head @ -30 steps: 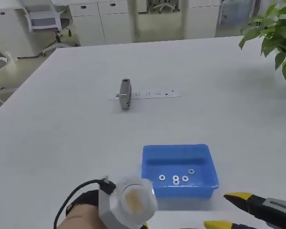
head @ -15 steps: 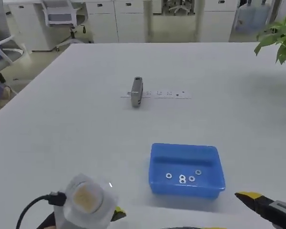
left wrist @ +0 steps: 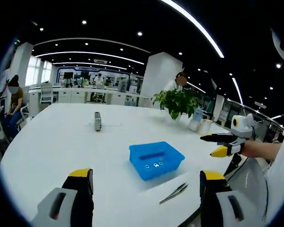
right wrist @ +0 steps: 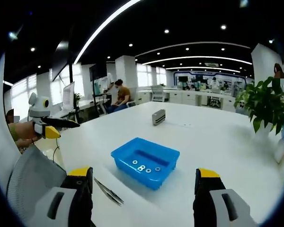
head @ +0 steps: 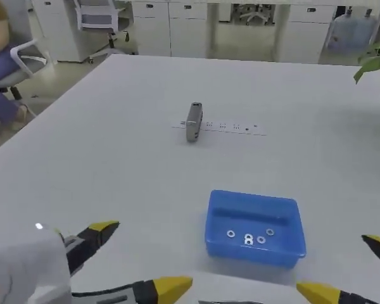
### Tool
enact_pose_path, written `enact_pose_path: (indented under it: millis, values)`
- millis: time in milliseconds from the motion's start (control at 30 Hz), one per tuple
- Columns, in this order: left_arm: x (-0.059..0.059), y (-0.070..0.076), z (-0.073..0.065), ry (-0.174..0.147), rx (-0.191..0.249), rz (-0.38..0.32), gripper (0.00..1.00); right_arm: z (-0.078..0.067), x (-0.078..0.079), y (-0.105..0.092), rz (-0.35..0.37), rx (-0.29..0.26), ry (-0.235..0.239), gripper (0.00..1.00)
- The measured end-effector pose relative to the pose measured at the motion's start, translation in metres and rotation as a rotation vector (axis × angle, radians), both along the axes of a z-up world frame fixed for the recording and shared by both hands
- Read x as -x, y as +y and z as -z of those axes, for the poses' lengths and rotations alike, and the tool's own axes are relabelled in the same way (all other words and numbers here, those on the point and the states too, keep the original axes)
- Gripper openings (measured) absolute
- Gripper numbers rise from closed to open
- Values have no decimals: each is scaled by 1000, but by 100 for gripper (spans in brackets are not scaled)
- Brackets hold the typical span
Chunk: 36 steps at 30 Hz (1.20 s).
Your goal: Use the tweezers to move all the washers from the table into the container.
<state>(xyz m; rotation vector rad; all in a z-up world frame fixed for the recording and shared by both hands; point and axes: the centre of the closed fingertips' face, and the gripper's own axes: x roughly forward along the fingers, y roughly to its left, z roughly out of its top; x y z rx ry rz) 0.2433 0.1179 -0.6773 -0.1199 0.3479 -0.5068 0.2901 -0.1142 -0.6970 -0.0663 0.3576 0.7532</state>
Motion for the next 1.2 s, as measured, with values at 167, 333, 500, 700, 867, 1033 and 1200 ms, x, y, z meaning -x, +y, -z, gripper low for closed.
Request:
enact_pose_path:
  millis: [167, 333, 500, 700, 867, 1033, 1200]
  values:
    - [2, 3, -18, -68, 4, -29, 99, -23, -5, -10, 79, -128, -53, 99]
    - [-2, 2, -23, -85, -9, -37, 99, -33, -7, -8, 78, -147, -88, 99]
    - [-8, 3, -31, -102, 39, -69, 99, -31, -9, -6, 80, -149, -72, 99]
    - [-9, 10, -34, -108, 69, -91, 99, -22, -8, -9, 83, -129, -41, 99]
    - [-9, 16, -30, -99, 38, -103, 99, -19, -7, -12, 93, -138, -21, 99]
    - [-9, 20, -30, -100, 53, -118, 99, -19, -7, -15, 103, -143, -23, 99]
    - [-8, 20, -28, -94, 49, -118, 99, -17, -8, -17, 108, -141, -8, 95]
